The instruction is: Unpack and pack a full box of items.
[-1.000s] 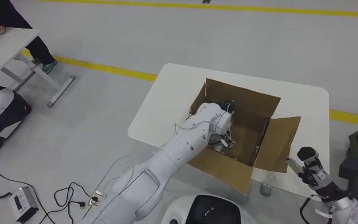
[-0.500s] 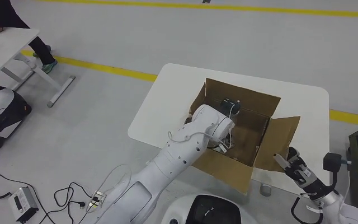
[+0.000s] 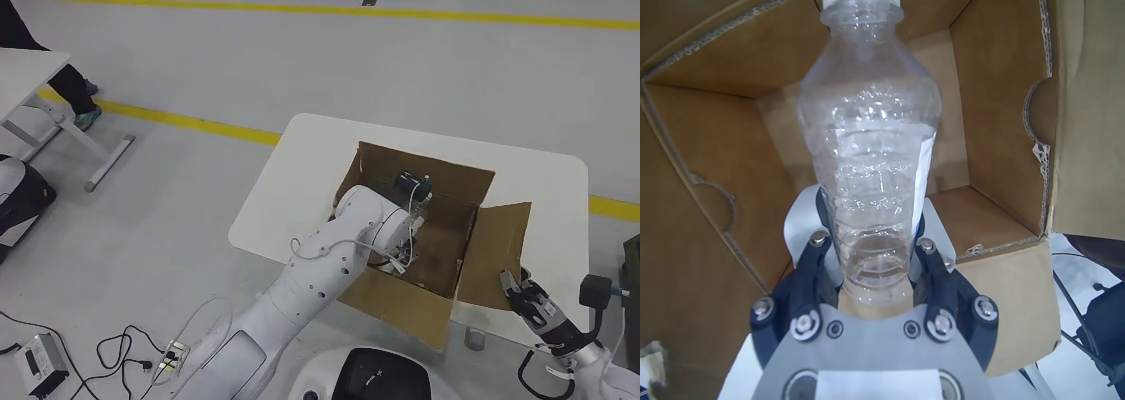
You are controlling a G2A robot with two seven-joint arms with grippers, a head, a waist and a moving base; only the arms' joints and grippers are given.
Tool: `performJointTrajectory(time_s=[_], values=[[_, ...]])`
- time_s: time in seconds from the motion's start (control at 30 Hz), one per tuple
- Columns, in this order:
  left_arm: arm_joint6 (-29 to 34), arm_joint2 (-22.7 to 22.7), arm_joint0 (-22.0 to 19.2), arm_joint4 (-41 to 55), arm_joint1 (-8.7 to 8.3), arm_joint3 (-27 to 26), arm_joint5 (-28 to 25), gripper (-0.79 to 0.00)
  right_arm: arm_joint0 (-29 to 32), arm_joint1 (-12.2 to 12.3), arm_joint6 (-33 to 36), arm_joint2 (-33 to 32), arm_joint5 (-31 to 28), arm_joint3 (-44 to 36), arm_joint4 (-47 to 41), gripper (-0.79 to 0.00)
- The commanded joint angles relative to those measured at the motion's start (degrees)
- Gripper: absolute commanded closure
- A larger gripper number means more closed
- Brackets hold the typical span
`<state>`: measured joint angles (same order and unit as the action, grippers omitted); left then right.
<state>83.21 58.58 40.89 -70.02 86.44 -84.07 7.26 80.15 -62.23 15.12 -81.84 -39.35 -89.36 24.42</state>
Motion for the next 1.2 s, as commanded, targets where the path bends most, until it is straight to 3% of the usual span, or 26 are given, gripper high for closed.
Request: performJointTrajectory(time_s=[0.0,0.3,0.6,0.83,1.03,1.17], values=[[0.00,0.00,0.00,0.00,0.00,0.00,0.00,0.000,0.00,0.00,0.00,0.00,0.00,0.00,0.00,0.000],[-2.06,0.93,1.15,0.53,-0.24,-1.42,-1.33,0.000,0.07,-0.06,-0.16,0.13,0.72,-0.66,-0.69,0.000],[2.64,4.26,1.08,0.82,-1.05,-5.28,-3.31,0.000,-1.34,0.01,0.43,-1.80,5.53,-2.05,-3.28,0.000],[4.79,9.14,1.83,3.15,-2.18,-12.40,-5.92,0.000,-2.38,0.24,2.38,-2.99,5.44,-0.30,-4.07,0.000],[4.79,11.39,3.12,-2.66,-3.80,-16.15,-5.14,0.000,-2.00,0.38,2.35,-3.90,4.95,0.70,-3.94,0.000],[4.79,13.90,5.02,-2.81,-5.10,-21.79,-5.31,0.000,-1.41,0.51,2.27,-4.85,4.63,0.74,-4.37,0.000]])
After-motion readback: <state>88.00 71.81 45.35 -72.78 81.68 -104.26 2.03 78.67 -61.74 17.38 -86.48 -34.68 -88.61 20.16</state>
